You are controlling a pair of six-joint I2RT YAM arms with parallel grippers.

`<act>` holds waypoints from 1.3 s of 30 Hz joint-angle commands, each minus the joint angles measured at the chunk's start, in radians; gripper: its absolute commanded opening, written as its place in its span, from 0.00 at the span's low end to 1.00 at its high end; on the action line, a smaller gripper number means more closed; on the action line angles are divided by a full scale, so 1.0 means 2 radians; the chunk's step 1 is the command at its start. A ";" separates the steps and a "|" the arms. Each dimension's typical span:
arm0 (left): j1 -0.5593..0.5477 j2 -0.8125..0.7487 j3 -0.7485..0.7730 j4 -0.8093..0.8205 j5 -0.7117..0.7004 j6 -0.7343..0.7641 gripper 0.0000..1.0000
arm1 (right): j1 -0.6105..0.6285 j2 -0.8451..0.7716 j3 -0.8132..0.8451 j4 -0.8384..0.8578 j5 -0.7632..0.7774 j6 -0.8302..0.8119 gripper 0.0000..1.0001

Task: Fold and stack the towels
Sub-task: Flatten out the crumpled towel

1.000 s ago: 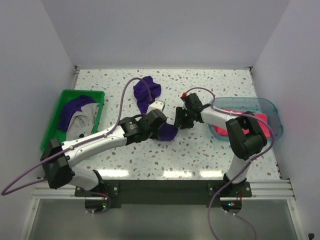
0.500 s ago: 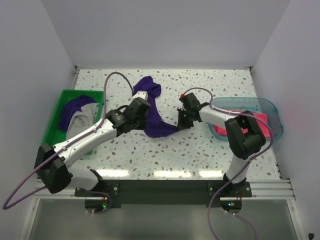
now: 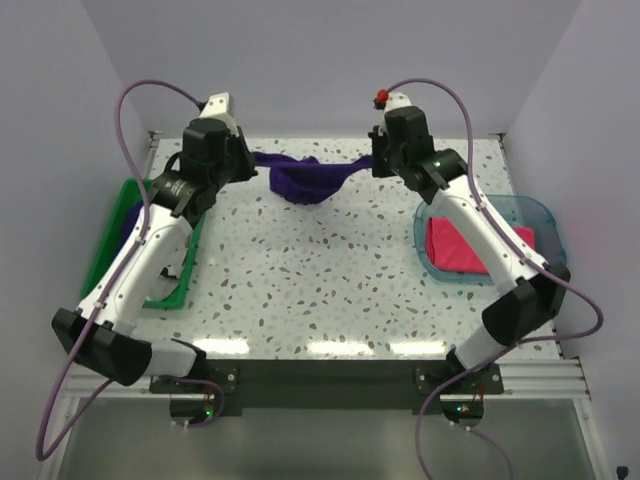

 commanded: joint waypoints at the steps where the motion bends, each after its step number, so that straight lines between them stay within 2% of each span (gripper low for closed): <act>1: 0.006 -0.052 -0.078 0.014 0.015 0.013 0.00 | -0.004 -0.036 -0.073 -0.044 0.002 -0.026 0.00; 2: 0.006 -0.065 -0.147 0.037 0.022 -0.005 0.00 | -0.003 -0.044 -0.121 -0.041 -0.005 -0.022 0.00; 4: 0.006 -0.100 -0.218 0.060 0.052 -0.023 0.00 | 0.002 -0.065 -0.172 -0.030 -0.011 -0.011 0.00; 5: 0.005 -0.111 -0.285 0.080 0.062 -0.042 0.00 | 0.004 -0.070 -0.220 -0.020 -0.014 -0.007 0.00; 7: 0.005 -0.134 -0.372 0.100 0.101 -0.061 0.00 | 0.011 -0.083 -0.263 -0.009 -0.026 0.007 0.00; 8: 0.005 -0.141 -0.398 0.124 0.115 -0.076 0.00 | 0.015 -0.086 -0.300 0.000 -0.027 0.011 0.00; 12: 0.004 -0.164 -0.488 0.166 0.159 -0.092 0.00 | 0.047 -0.089 -0.354 0.010 -0.041 0.048 0.02; 14: 0.003 -0.171 -0.511 0.173 0.163 -0.091 0.00 | 0.057 -0.085 -0.370 0.009 -0.046 0.064 0.06; 15: 0.003 -0.173 -0.515 0.174 0.167 -0.091 0.00 | 0.064 -0.084 -0.374 0.007 -0.050 0.078 0.12; 16: 0.004 -0.176 -0.521 0.175 0.169 -0.091 0.00 | 0.065 -0.086 -0.377 0.006 -0.057 0.085 0.26; 18: 0.003 -0.177 -0.524 0.171 0.170 -0.087 0.00 | 0.066 -0.092 -0.388 0.005 -0.062 0.107 0.42; 20: 0.003 -0.177 -0.525 0.165 0.168 -0.082 0.00 | 0.065 -0.107 -0.397 0.012 -0.067 0.123 0.47; 26: 0.003 -0.174 -0.528 0.166 0.173 -0.075 0.00 | 0.065 -0.109 -0.416 0.050 -0.093 0.172 0.46; 31: 0.003 -0.173 -0.526 0.159 0.168 -0.065 0.00 | 0.067 -0.103 -0.449 0.105 -0.107 0.205 0.37; 34: 0.003 -0.172 -0.521 0.156 0.164 -0.060 0.00 | 0.074 -0.086 -0.442 0.118 -0.099 0.207 0.30; 39: 0.003 -0.174 -0.517 0.151 0.161 -0.055 0.00 | 0.086 -0.070 -0.437 0.128 -0.083 0.217 0.26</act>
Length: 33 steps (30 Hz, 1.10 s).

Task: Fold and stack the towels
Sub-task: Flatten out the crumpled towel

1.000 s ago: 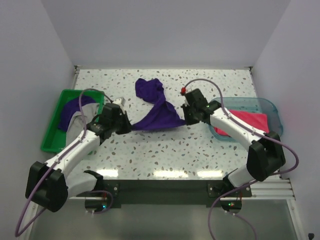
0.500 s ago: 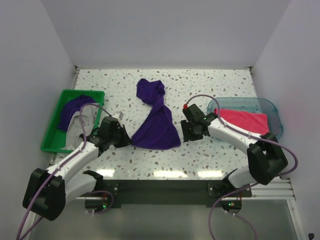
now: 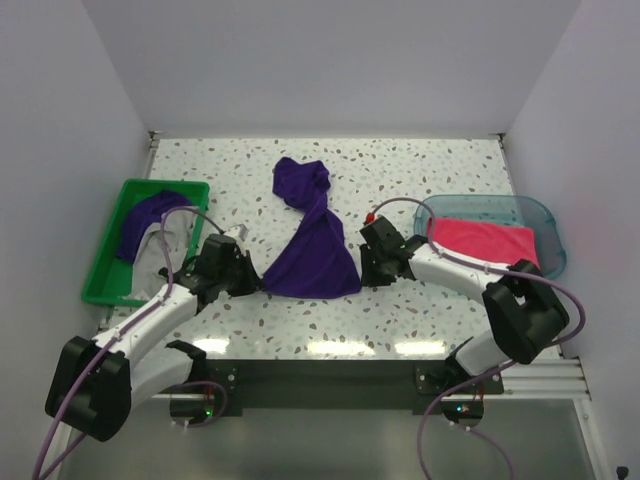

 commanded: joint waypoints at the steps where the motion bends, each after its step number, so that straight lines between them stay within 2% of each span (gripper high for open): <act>1: 0.003 -0.007 0.011 0.004 -0.007 0.017 0.00 | 0.007 0.010 0.008 0.032 0.011 0.022 0.25; 5: 0.004 -0.012 0.019 -0.004 -0.014 0.020 0.00 | 0.012 0.021 0.008 0.046 0.008 0.032 0.25; 14: 0.003 -0.016 0.034 -0.013 -0.014 0.028 0.00 | 0.035 0.054 0.016 0.053 0.018 0.037 0.37; 18: 0.003 -0.015 0.041 -0.013 -0.016 0.030 0.00 | 0.047 0.076 0.023 0.046 0.028 0.036 0.36; 19: 0.003 -0.013 0.044 -0.015 -0.018 0.031 0.00 | 0.051 0.080 0.029 0.039 0.031 0.035 0.35; 21: 0.003 -0.012 0.057 -0.016 -0.025 0.032 0.00 | 0.053 0.084 0.036 0.033 0.034 0.027 0.25; 22: 0.003 -0.009 0.062 -0.019 -0.029 0.034 0.00 | 0.053 0.086 0.045 0.024 0.039 0.021 0.19; 23: 0.003 -0.005 0.069 -0.019 -0.035 0.034 0.00 | 0.054 0.085 0.052 0.016 0.045 0.017 0.04; 24: 0.003 -0.003 0.088 -0.020 -0.040 0.034 0.00 | 0.054 0.082 0.061 0.005 0.054 0.012 0.00; 26: 0.003 0.007 0.115 -0.017 -0.054 0.034 0.00 | 0.052 0.074 0.108 -0.037 0.096 -0.017 0.00; 27: 0.004 0.014 0.155 -0.016 -0.059 0.034 0.00 | 0.051 0.071 0.132 -0.054 0.118 -0.032 0.00; 29: 0.004 0.046 0.210 -0.019 -0.082 0.044 0.00 | 0.043 0.066 0.228 -0.102 0.174 -0.082 0.00; 30: 0.007 0.060 0.279 -0.020 -0.082 0.048 0.00 | 0.038 0.067 0.265 -0.116 0.189 -0.100 0.00; 31: 0.009 0.075 0.320 -0.029 -0.097 0.060 0.00 | 0.028 0.067 0.342 -0.135 0.203 -0.118 0.00; 32: 0.010 0.110 0.363 -0.034 -0.107 0.066 0.00 | 0.021 0.074 0.385 -0.146 0.224 -0.154 0.00; 33: 0.015 0.128 0.457 -0.040 -0.113 0.073 0.00 | 0.015 0.081 0.429 -0.155 0.229 -0.171 0.00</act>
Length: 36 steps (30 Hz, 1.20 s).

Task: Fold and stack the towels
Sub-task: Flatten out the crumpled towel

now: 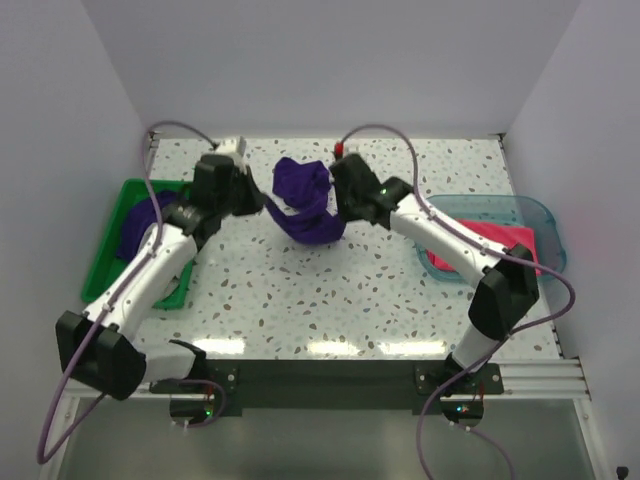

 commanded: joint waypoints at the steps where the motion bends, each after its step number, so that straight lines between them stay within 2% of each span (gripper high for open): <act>1: 0.011 0.054 0.211 0.009 -0.048 0.048 0.00 | -0.035 -0.001 0.222 -0.052 0.095 -0.123 0.00; 2: 0.012 0.093 0.317 0.000 -0.058 0.056 0.00 | -0.040 0.016 0.270 -0.057 0.104 -0.141 0.00; 3: 0.014 0.113 0.374 -0.020 -0.064 0.071 0.00 | -0.047 0.025 0.362 -0.061 0.106 -0.158 0.00; 5: 0.015 0.167 0.483 -0.040 -0.076 0.084 0.00 | -0.061 0.049 0.448 -0.068 0.108 -0.197 0.00; 6: 0.016 0.182 0.584 -0.055 -0.076 0.094 0.00 | -0.064 0.052 0.484 -0.066 0.111 -0.211 0.00; 7: 0.015 0.193 0.623 -0.055 -0.073 0.097 0.00 | -0.065 0.049 0.525 -0.051 0.111 -0.229 0.00; 8: 0.015 0.194 0.649 -0.052 -0.066 0.098 0.00 | -0.065 0.040 0.527 -0.038 0.109 -0.251 0.00; 9: 0.015 0.184 0.655 -0.027 -0.062 0.102 0.00 | -0.065 0.006 0.517 -0.020 0.107 -0.262 0.00; 10: 0.015 0.171 0.641 -0.010 -0.058 0.103 0.00 | -0.065 -0.017 0.471 0.022 0.103 -0.276 0.00; 11: 0.015 0.128 0.617 0.012 -0.048 0.103 0.00 | -0.065 -0.040 0.439 0.046 0.099 -0.281 0.00; 12: 0.015 0.102 0.547 0.038 -0.046 0.104 0.00 | -0.065 -0.092 0.408 0.068 0.097 -0.287 0.00; 13: 0.015 0.077 0.512 0.089 -0.044 0.102 0.00 | -0.065 -0.113 0.353 0.105 0.091 -0.294 0.00; 14: 0.015 0.037 0.483 0.107 -0.042 0.101 0.00 | -0.065 -0.133 0.332 0.116 0.094 -0.297 0.00; 16: 0.015 0.012 0.443 0.126 -0.040 0.101 0.00 | -0.065 -0.169 0.305 0.119 0.092 -0.298 0.00; 23: 0.015 -0.028 0.452 0.104 -0.020 0.095 0.00 | -0.065 -0.208 0.312 0.103 0.068 -0.297 0.00; 31: 0.015 -0.004 0.490 0.089 -0.026 0.112 0.00 | -0.065 -0.181 0.352 0.112 0.052 -0.300 0.00; 36: 0.015 0.017 0.487 0.095 -0.059 0.135 0.00 | -0.065 -0.147 0.351 0.125 0.057 -0.312 0.00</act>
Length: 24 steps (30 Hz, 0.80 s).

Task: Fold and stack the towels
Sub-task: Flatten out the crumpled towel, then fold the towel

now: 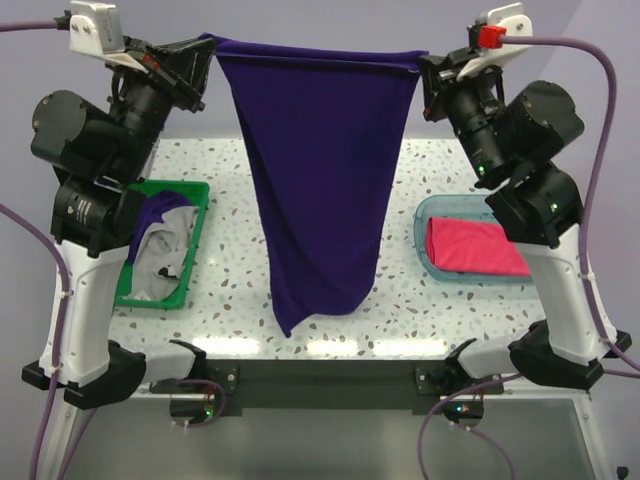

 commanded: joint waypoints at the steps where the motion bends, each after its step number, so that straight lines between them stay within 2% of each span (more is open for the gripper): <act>1: 0.014 0.011 0.019 0.039 -0.082 0.043 0.00 | -0.016 0.025 0.019 0.021 0.072 -0.043 0.00; 6: 0.014 0.065 0.017 0.052 -0.113 0.068 0.00 | -0.022 0.084 0.054 0.028 0.093 -0.062 0.00; 11: 0.016 0.147 0.046 0.056 -0.152 0.099 0.00 | -0.052 0.163 0.101 0.033 0.087 -0.063 0.00; 14: 0.024 0.184 0.043 0.067 -0.153 0.101 0.00 | -0.068 0.200 0.115 0.041 0.085 -0.059 0.00; 20: 0.048 0.230 -0.020 0.075 -0.132 0.078 0.00 | -0.091 0.234 0.053 0.063 0.060 -0.046 0.00; 24: 0.066 0.254 -0.054 0.065 -0.102 0.047 0.00 | -0.111 0.257 0.005 0.037 0.045 -0.008 0.00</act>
